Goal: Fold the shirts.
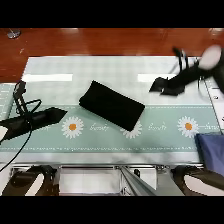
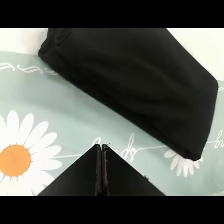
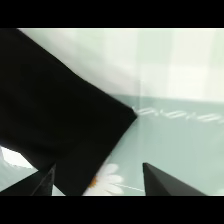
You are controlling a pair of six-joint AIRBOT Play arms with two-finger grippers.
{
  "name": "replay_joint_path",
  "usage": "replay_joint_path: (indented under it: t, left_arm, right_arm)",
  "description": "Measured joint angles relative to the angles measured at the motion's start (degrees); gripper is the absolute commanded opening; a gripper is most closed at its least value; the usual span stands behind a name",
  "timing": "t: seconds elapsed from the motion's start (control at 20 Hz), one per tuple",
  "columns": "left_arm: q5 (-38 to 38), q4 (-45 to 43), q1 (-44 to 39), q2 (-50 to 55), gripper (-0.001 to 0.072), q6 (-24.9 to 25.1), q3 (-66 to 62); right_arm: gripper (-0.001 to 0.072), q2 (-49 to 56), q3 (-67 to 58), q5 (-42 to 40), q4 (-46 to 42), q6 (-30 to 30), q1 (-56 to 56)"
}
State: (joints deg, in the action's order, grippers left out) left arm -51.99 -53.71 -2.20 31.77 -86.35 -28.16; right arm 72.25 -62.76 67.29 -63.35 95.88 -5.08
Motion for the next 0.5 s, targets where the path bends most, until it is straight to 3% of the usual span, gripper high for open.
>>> replay_joint_path:
  t: [0.15,0.35,0.4,0.45,0.5]
  left_arm:
    - [-0.07,0.2,0.0,0.22,0.0031,0.04,1.64]
    - [-0.02,1.03,0.0,0.35,0.0031,0.15,3.13]
    - [-0.02,1.09,0.0,0.35,0.0031,0.17,3.28]
    - [-0.02,1.29,0.0,0.35,0.0031,0.15,3.43]
    - [-0.02,1.33,0.0,0.35,0.0031,0.15,3.52]
  right_arm:
    - [0.0628,-4.7,18.97,-16.02,13.4,-1.31,-2.8]
    - [0.0606,0.57,25.11,-23.04,25.09,-6.4,-6.19]
    - [0.0451,2.56,24.74,-23.02,27.02,-7.61,-6.58]
    - [0.0204,4.68,23.8,-22.27,28.94,-9.03,-6.88]
    - [0.0012,6.67,22.49,-21.42,30.25,-10.62,-7.08]
